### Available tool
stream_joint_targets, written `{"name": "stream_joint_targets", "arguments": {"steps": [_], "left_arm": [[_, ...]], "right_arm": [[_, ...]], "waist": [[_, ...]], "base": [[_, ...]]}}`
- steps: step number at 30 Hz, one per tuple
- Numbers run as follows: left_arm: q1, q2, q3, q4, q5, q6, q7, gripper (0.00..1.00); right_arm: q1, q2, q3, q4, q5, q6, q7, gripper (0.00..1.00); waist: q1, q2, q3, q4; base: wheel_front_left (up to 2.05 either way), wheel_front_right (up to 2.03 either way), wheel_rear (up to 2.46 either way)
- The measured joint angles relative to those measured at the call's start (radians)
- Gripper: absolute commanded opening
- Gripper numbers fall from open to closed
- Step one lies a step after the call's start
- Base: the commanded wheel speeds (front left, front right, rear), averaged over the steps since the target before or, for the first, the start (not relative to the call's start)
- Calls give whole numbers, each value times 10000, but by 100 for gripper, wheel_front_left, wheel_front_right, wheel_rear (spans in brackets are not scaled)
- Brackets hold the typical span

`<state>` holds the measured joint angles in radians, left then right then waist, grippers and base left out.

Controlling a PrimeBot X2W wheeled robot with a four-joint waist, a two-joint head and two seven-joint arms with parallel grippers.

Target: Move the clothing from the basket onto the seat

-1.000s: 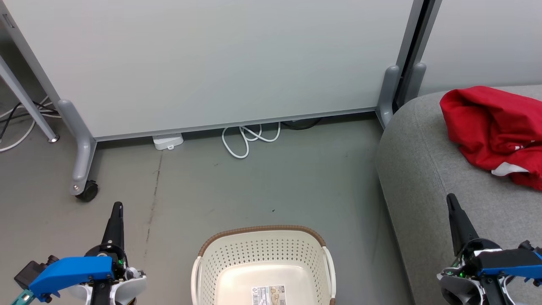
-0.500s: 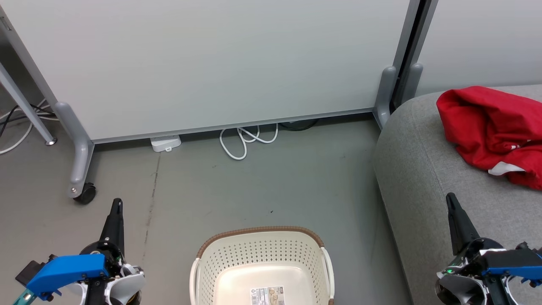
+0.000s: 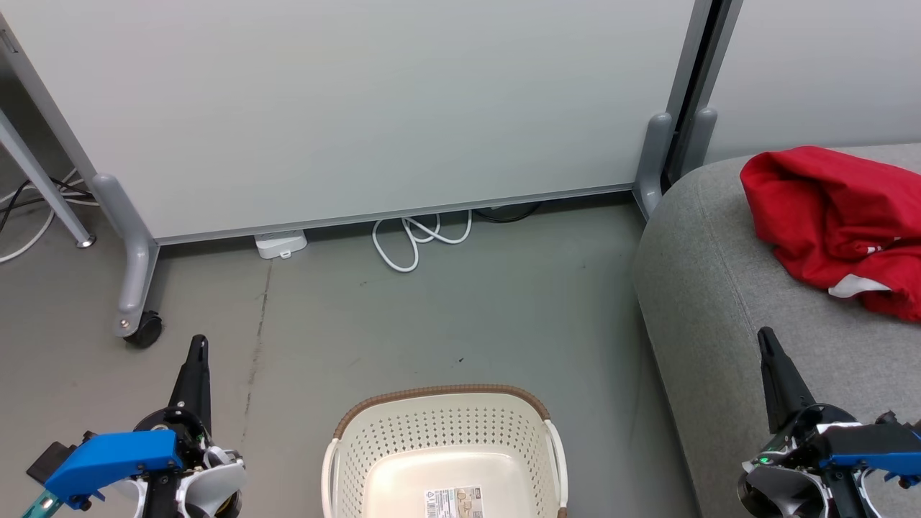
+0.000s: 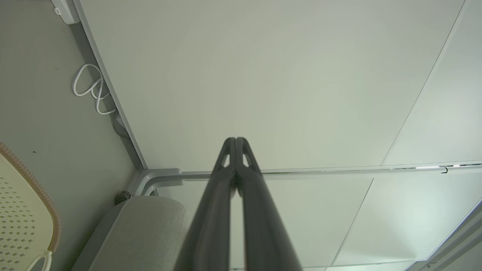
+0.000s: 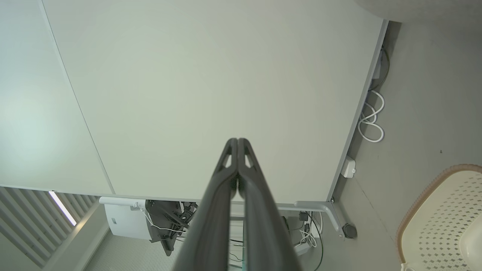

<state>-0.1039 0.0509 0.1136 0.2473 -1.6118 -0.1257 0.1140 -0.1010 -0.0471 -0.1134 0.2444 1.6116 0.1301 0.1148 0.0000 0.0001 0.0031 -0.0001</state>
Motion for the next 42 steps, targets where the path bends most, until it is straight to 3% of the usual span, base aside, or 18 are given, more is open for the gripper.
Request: {"name": "stream_joint_targets", "arguments": {"steps": [42], "left_arm": [[0, 0, 0, -2, 0, -2, 0, 0]], "right_arm": [[-2, -2, 0, 2, 0, 2, 0, 0]], "waist": [[0, 0, 0, 0]], "base": [[0, 0, 0]]}}
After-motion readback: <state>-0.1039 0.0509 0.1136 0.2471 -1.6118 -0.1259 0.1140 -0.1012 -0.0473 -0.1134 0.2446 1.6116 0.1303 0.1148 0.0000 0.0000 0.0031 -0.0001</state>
